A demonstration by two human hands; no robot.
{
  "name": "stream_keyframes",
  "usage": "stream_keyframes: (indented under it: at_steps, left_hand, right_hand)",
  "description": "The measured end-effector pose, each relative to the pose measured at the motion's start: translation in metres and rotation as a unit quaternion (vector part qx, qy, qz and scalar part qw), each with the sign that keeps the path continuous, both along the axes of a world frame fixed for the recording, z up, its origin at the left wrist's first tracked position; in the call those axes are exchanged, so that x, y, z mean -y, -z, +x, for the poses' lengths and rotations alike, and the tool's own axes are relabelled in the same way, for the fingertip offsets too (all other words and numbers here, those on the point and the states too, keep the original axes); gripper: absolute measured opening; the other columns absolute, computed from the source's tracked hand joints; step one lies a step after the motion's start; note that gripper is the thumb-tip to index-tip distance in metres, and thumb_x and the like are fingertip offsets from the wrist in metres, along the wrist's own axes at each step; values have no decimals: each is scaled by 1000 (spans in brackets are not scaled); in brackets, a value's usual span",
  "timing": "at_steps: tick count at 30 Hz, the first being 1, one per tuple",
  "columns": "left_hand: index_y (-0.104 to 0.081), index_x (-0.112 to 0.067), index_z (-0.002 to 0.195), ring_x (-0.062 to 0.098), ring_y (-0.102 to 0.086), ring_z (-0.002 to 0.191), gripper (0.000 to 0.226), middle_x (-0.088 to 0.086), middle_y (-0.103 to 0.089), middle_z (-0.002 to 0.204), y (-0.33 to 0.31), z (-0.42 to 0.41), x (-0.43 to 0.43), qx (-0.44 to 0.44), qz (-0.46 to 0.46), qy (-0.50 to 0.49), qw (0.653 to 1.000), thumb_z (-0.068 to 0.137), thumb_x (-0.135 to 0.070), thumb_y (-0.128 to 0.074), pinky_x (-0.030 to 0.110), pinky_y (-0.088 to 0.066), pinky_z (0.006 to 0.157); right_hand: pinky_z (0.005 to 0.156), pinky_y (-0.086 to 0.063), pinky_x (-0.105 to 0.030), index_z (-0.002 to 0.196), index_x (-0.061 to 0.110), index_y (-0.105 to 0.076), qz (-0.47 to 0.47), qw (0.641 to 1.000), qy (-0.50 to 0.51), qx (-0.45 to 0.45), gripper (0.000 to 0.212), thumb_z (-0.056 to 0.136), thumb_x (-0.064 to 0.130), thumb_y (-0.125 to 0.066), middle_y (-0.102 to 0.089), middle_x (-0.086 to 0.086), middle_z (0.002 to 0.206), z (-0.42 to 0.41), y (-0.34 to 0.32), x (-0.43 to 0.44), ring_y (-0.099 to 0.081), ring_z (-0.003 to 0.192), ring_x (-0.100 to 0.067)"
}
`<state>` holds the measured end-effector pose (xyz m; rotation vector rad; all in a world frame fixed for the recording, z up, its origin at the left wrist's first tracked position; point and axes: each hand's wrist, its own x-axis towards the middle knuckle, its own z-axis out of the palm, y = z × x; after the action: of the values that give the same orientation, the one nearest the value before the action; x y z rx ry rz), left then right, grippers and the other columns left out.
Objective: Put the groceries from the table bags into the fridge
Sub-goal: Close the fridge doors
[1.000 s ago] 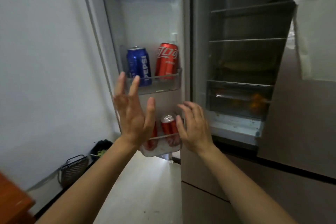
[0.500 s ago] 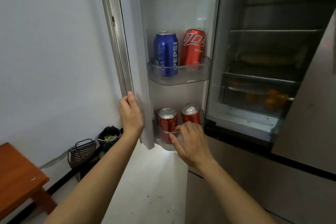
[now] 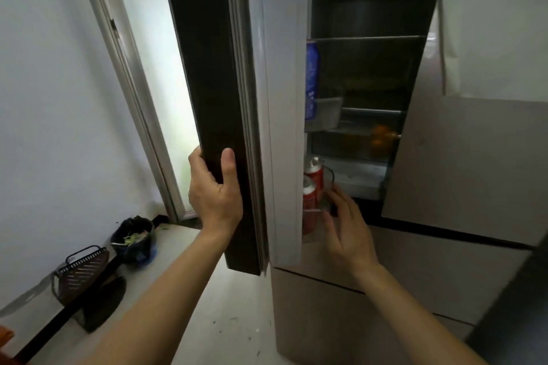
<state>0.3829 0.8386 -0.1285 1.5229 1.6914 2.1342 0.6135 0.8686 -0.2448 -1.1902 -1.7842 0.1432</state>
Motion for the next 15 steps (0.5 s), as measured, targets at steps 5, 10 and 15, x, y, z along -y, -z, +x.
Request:
stream_keyframes:
  at_steps: [5, 10, 15]
  left_hand:
    - [-44, -17, 124, 5, -47, 96, 53, -6, -47, 109, 7, 65, 1, -41, 49, 36, 997, 95, -61, -42, 3, -36, 80]
    - [-34, -17, 142, 15, -38, 120, 60, 8, -42, 134, 22, 129, -10, -123, 31, 72, 989, 98, -57, -38, 6, -17, 105]
    - [-24, -15, 152, 28, -36, 131, 71, 13, -32, 149, 30, 163, -39, -268, 5, 104, 958, 95, -50, -49, 32, -33, 111]
  right_hand:
    - [109, -36, -30, 156, 32, -27, -39, 998, 40, 22, 53, 107, 48, -34, -34, 6, 160, 43, -3, 7, -27, 141, 1]
    - [113, -39, -33, 158, 25, -25, -78, 995, 56, -5, 53, 107, 24, -41, -37, 1, 159, 76, -10, 12, -40, 141, -14]
    - [119, -33, -36, 156, 17, -33, -19, 992, 88, 93, 52, 105, 13, -43, -33, -5, 161, 112, -27, 2, -31, 147, -12]
